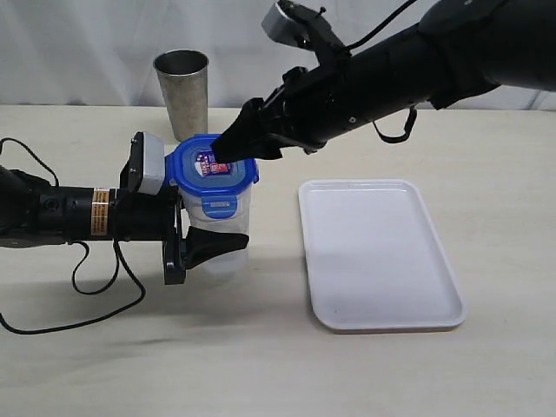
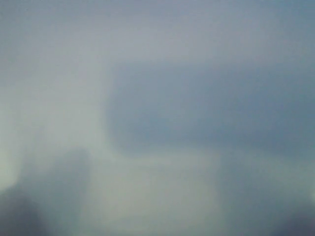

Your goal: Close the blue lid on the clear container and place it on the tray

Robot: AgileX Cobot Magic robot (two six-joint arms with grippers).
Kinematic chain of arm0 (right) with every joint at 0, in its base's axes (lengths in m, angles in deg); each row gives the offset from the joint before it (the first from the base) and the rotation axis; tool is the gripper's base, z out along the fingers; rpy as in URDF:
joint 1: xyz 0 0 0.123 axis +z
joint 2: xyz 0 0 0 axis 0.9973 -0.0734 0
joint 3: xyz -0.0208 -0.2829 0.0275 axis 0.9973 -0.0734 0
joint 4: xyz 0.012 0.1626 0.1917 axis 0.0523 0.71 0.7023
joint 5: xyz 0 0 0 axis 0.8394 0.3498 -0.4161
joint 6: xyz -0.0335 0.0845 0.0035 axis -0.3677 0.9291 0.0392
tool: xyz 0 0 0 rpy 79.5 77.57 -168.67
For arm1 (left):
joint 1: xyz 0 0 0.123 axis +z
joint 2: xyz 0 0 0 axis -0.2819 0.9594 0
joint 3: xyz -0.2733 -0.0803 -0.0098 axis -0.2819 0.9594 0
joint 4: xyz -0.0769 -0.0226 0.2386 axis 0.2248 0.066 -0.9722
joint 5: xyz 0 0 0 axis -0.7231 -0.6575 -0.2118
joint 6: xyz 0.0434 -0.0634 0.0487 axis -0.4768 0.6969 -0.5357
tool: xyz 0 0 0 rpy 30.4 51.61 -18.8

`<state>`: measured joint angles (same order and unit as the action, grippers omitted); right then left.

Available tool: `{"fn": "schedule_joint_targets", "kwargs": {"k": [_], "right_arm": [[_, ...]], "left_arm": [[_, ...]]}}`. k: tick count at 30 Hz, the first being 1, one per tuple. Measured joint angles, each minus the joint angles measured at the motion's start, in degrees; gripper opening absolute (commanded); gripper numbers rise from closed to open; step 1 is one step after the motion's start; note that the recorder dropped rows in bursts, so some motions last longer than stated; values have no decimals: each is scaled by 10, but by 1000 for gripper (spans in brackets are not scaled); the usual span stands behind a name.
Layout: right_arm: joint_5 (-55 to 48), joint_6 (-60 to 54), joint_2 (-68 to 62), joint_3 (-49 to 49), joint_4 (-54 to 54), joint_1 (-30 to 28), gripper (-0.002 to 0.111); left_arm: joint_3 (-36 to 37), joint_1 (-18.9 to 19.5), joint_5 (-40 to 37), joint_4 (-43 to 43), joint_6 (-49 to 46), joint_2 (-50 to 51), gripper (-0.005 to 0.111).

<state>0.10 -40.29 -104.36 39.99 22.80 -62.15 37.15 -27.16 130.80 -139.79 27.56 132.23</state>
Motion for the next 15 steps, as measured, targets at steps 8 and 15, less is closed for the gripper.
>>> {"fn": "schedule_joint_targets", "kwargs": {"k": [8, 15], "right_arm": [[15, -11, 71, 6, -70, 8, 43], [26, -26, 111, -16, -274, 129, 40]], "left_arm": [[0, 0, 0, 0, 4, 0, 0], [0, 0, 0, 0, 4, 0, 0]]}}
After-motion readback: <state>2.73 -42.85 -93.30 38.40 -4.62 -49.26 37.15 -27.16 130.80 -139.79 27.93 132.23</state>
